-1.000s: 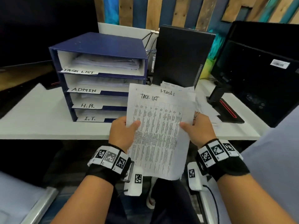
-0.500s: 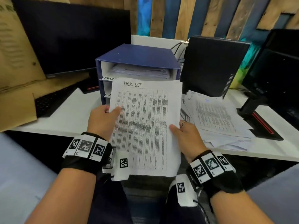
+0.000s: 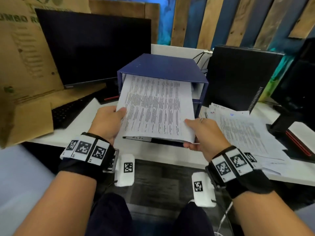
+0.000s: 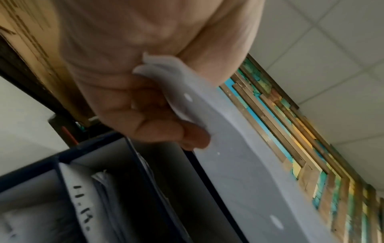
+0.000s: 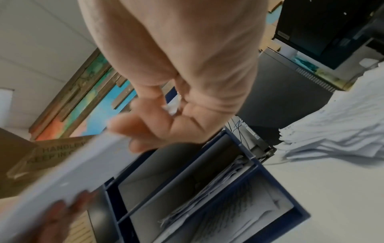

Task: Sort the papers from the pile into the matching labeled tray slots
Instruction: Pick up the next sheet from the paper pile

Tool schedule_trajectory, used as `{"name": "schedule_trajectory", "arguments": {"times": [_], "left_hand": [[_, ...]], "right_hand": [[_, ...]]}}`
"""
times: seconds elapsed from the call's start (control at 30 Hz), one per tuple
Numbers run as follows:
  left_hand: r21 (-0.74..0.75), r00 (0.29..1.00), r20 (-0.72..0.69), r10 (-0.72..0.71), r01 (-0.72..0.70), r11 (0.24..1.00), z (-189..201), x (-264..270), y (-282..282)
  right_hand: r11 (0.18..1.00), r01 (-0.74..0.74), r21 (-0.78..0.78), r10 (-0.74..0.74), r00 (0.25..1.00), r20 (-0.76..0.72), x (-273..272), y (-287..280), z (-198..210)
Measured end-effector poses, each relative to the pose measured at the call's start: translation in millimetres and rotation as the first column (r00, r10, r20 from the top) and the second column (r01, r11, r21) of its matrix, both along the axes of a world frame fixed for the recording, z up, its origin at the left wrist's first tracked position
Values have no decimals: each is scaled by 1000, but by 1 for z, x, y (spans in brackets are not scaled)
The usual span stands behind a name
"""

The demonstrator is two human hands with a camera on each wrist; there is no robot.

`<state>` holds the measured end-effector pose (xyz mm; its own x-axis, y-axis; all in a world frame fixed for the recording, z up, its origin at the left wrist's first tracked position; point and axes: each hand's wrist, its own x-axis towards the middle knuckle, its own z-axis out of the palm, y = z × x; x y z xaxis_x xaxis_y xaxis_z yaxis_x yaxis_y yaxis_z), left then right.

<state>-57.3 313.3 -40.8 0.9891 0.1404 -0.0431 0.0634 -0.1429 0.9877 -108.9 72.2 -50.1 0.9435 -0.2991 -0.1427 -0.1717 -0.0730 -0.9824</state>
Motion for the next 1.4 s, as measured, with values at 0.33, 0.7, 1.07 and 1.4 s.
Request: {"name": "schedule_trajectory", "arguments": {"times": [0.33,0.7,1.07,1.4], "left_hand": [[-167,989,107,100,-81,983,30,27,-30],[-371,877,135,462,-387,844,37,53,-43],[-292,829,291,477,-398,870,25,41,-46],[736,612,677,-409,-556,387,21,69,-42]], "right_hand": [[950,256,181,-290,937,194,54,4,48],[689,429,-584,-34,824,565,35,14,39],[298,257,-919,190,928,321,59,31,37],[160,165,-973,243,949,200,93,19,49]]}}
